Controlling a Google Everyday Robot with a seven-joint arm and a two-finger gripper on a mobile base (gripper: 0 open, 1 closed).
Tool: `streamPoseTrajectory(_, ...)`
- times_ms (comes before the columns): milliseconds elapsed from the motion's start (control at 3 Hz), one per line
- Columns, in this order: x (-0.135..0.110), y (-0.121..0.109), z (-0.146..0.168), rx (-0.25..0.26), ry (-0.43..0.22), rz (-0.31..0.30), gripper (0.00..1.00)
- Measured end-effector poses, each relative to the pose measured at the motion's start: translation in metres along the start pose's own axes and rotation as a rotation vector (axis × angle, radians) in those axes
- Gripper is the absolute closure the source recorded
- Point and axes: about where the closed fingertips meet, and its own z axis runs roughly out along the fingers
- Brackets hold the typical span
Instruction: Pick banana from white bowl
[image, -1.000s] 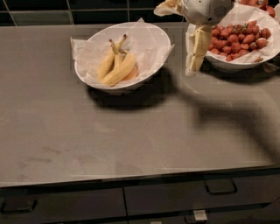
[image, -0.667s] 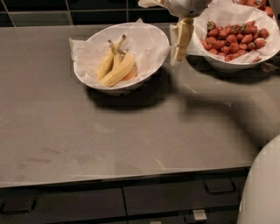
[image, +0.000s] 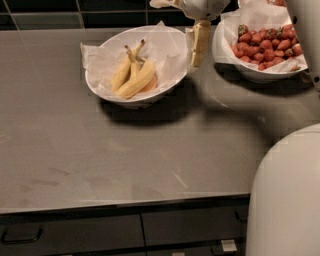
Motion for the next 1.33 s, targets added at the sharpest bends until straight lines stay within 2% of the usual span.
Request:
streamPoseTrajectory(333,0.003,-0.026,0.016,-0.004,-0.005,-0.073,0.0)
streamPoseTrajectory(667,0.002,-0.053,0.031,0.016,-0.003,-0.133,0.0)
streamPoseTrajectory(1000,0.003,-0.066,0.031,0.061,0.0,-0.133,0.0)
streamPoseTrajectory(1333,0.003,-0.066,0.031,0.061,-0.001,-0.133,0.0)
